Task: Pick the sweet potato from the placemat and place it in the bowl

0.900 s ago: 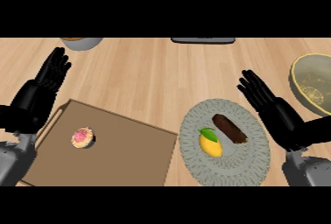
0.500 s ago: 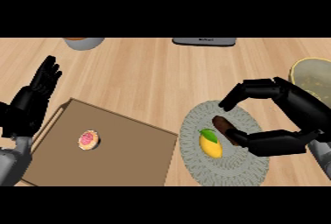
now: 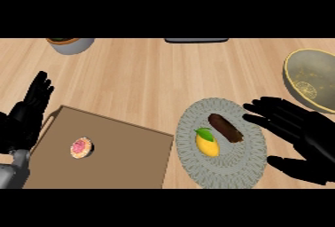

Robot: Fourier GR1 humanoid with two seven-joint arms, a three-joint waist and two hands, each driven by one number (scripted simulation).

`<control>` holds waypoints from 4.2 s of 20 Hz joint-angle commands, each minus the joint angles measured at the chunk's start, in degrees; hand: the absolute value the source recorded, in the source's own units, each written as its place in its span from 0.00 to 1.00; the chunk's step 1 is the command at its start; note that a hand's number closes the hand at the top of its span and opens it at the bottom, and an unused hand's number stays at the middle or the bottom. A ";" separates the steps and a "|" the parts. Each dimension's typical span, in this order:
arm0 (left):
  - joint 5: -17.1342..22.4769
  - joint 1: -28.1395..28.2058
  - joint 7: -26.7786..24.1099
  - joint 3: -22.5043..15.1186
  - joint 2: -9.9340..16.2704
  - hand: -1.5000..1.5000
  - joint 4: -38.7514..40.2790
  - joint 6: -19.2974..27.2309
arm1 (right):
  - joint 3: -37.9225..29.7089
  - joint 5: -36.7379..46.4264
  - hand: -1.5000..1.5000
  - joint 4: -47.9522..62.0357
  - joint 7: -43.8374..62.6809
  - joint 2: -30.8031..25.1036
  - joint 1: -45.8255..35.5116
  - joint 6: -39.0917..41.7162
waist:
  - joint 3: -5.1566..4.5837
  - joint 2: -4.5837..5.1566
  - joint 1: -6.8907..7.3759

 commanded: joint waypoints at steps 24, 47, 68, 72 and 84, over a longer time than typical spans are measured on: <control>-7.73 -1.27 1.11 1.18 -6.95 0.50 0.39 -2.49 | 16.65 22.94 0.00 6.35 32.75 17.34 -24.40 41.30 | -0.12 0.82 2.49; -12.04 -3.57 3.57 6.75 -10.36 0.50 2.71 -6.00 | 25.08 42.39 0.00 21.30 27.00 23.05 -21.70 34.55 | -0.03 0.67 1.34; -14.67 -4.81 7.76 14.35 -11.79 0.50 -1.13 -12.12 | 15.02 54.78 0.00 34.64 17.88 26.88 -15.17 24.79 | -0.02 0.61 1.37; -16.13 0.04 3.00 14.10 -14.62 0.50 -0.80 -13.05 | 13.00 57.51 0.00 41.65 17.41 31.33 -16.74 23.74 | -0.03 0.63 1.53; -16.57 -1.08 4.62 15.70 -15.14 0.50 -1.12 -14.06 | 11.46 58.94 1.00 49.54 11.37 35.56 -18.74 18.92 | -0.02 0.63 1.58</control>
